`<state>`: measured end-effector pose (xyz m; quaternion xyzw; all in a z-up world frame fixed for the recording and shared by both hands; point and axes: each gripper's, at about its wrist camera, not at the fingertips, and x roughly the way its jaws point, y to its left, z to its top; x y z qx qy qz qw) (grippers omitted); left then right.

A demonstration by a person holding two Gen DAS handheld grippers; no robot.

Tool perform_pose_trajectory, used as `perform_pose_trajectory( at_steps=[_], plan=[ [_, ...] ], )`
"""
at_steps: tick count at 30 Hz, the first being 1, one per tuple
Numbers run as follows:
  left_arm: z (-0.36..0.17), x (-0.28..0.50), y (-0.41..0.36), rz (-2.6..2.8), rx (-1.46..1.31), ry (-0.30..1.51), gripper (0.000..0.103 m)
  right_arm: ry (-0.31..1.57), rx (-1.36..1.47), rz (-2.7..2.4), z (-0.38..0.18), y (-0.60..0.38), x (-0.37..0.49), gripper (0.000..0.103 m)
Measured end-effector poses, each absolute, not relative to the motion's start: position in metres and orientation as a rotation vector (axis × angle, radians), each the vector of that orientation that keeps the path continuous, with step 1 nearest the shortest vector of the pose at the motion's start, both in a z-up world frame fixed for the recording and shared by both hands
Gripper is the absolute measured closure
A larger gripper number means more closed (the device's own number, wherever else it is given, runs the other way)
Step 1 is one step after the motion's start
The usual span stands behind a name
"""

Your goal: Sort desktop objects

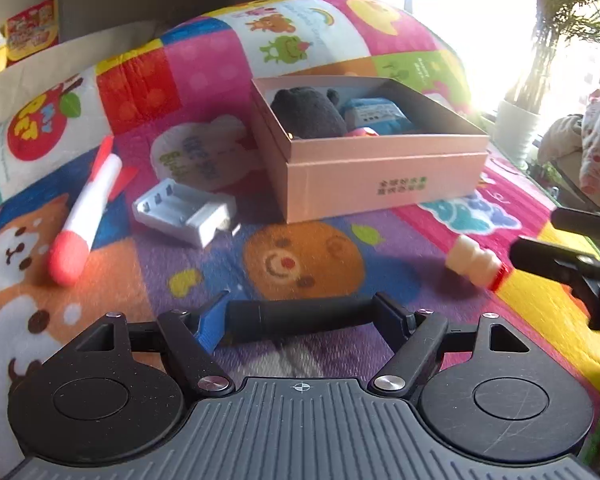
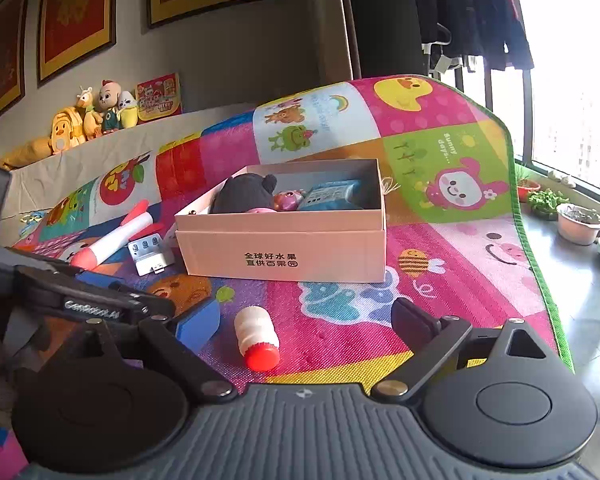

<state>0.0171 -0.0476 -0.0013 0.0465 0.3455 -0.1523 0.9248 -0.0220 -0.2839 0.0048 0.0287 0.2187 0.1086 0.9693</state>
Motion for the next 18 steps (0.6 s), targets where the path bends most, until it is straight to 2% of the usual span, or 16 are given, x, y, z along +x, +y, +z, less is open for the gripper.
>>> perform_pose_trajectory(
  at_steps=[2, 4, 6, 8, 10, 14, 18],
  plan=[
    [-0.002, 0.004, -0.044, -0.324, 0.094, 0.711, 0.018, 0.458, 0.044, 0.236, 0.005, -0.281, -0.02, 0.01],
    [-0.003, -0.004, -0.04, -0.328, 0.09, 0.701, 0.007, 0.482, 0.021, 0.259, 0.004, -0.277, -0.018, 0.014],
    [-0.006, -0.009, -0.037, -0.331, 0.082, 0.695, 0.007, 0.521, -0.019, 0.298, 0.003, -0.271, -0.015, 0.029],
    [-0.008, -0.009, -0.031, -0.338, 0.048, 0.699, 0.007, 0.574, -0.067, 0.316, 0.0, -0.263, -0.011, 0.052],
    [-0.007, -0.008, -0.027, -0.341, 0.019, 0.69, 0.005, 0.614, -0.098, 0.311, -0.003, -0.259, -0.007, 0.059],
    [-0.007, -0.009, -0.023, -0.348, -0.009, 0.68, 0.004, 0.662, -0.135, 0.311, 0.0, -0.255, -0.001, 0.082],
    [-0.006, -0.011, -0.021, -0.354, -0.018, 0.664, 0.003, 0.672, -0.188, 0.333, 0.018, -0.254, -0.003, 0.082]
  ],
)
